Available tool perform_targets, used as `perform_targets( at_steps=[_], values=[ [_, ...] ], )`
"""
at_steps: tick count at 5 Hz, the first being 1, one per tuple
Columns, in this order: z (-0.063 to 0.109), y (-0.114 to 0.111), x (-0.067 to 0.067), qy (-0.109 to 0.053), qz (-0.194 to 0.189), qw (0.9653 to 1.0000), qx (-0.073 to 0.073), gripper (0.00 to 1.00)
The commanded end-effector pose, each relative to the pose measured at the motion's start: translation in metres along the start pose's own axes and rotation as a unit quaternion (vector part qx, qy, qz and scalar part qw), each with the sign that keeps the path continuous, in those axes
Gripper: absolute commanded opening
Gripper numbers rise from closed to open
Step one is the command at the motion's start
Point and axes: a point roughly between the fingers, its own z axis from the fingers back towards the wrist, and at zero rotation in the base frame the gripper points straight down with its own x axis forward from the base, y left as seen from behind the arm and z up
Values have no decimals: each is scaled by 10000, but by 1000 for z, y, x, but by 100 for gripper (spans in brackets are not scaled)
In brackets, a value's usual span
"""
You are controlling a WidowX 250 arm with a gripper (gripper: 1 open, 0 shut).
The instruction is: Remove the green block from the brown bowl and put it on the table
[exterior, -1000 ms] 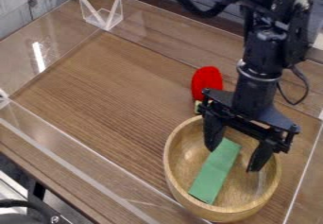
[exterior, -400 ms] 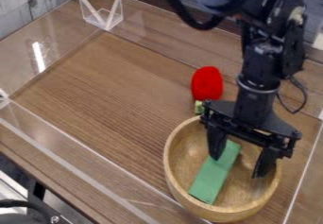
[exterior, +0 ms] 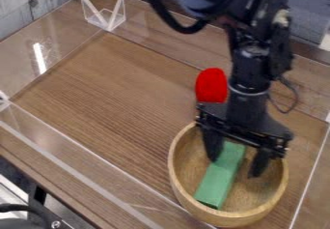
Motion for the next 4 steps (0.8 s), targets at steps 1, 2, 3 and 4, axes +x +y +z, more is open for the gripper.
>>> perform_targets(
  at_steps=[1, 2, 3, 4],
  values=[
    [13, 0, 1, -203, -103, 9997, -62, 100],
    [21, -4, 3, -248, -201, 9995, -48, 100],
    [30, -9, 4, -309, -331, 9990, -61, 100],
    [33, -27, 1, -311, -668, 9973, -66, 100]
  ],
)
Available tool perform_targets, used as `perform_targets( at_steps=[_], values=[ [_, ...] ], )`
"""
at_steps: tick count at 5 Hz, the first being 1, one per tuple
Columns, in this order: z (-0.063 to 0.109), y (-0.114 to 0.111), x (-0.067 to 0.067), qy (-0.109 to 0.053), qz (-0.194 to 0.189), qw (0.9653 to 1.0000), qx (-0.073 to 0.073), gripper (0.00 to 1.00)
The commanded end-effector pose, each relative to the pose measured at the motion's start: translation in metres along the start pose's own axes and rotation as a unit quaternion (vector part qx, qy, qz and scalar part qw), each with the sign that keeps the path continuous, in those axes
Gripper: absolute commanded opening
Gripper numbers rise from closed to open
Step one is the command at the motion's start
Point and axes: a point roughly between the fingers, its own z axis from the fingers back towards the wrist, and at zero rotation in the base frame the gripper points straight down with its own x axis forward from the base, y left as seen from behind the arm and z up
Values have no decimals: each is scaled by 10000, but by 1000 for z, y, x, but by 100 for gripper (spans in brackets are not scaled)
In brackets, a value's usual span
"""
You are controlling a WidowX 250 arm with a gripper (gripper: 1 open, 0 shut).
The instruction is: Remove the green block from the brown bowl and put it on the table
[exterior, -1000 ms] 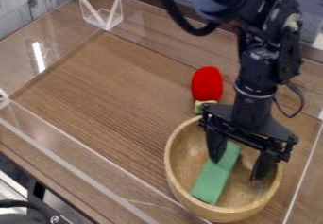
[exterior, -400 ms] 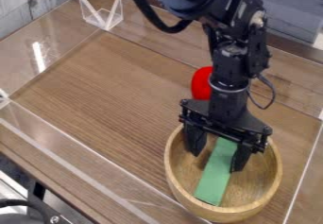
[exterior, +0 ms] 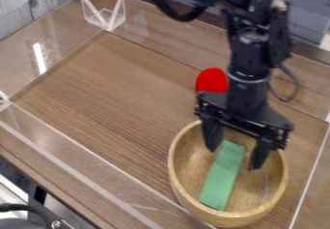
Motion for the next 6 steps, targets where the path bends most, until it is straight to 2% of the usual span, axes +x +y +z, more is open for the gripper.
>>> perform_targets(
  at_steps=[1, 3, 4, 5, 6],
  values=[
    [15, -17, 4, -252, -334, 9991, -88, 100],
    [17, -19, 11, -266, 58, 9995, -156, 100],
    [10, -8, 11, -276, 422, 9986, -183, 100],
    [4, 1, 11, -273, 774, 9964, -195, 100],
    [-2, 9, 10, -288, 1164, 9925, -256, 100]
  ],
)
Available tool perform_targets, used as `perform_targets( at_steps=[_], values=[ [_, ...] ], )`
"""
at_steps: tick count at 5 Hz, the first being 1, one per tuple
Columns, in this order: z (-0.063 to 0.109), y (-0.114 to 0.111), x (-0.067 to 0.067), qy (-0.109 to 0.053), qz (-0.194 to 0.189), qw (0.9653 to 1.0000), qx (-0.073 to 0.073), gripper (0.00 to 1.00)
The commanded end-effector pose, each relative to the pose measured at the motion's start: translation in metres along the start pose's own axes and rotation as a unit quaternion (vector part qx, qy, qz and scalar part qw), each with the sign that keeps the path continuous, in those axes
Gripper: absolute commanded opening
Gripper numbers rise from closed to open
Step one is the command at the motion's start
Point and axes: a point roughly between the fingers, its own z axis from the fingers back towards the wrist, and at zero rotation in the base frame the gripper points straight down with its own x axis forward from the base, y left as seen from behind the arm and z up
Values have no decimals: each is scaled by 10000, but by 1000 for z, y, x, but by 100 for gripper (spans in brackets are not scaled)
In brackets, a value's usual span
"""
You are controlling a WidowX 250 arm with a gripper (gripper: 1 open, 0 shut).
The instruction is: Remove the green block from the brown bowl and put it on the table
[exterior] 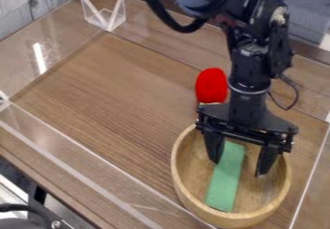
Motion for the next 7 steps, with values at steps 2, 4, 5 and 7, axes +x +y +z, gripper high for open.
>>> perform_targets(
  at_steps=[2, 4, 5, 7],
  values=[
    [-10, 18, 3, -17, -562, 9984, 30, 0],
    [-4, 10, 3, -152, -312, 9993, 159, 0],
    [18, 8, 3, -230, -341, 9989, 201, 0],
    [30, 5, 1, -304, -388, 9987, 95, 0]
  ],
)
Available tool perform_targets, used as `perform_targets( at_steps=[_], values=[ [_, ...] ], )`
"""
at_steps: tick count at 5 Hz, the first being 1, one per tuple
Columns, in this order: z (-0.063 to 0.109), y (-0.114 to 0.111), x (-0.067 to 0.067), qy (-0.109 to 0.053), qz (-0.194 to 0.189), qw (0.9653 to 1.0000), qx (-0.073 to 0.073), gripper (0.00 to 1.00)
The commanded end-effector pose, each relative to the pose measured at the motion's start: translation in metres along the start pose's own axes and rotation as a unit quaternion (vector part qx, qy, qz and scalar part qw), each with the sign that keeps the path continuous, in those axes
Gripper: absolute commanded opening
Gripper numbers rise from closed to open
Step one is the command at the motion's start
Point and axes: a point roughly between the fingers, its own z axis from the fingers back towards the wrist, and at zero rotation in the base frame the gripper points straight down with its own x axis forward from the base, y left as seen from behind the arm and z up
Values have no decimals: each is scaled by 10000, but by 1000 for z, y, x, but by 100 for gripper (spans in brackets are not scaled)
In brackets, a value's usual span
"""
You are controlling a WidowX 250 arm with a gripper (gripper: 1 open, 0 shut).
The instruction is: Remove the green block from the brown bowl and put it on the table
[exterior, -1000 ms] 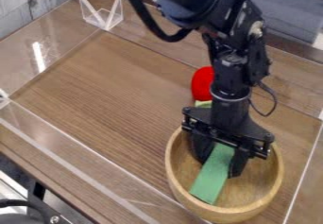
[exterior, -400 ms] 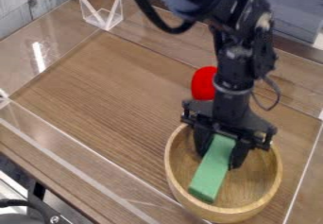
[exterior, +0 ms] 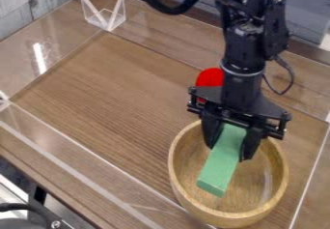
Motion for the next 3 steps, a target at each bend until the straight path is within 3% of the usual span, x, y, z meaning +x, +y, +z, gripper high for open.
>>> perform_targets(
  at_steps=[1, 3],
  values=[
    [5, -2, 0, -148, -115, 9998, -96, 0],
    [5, -4, 9, -123, -68, 9998, -101, 0]
  ],
)
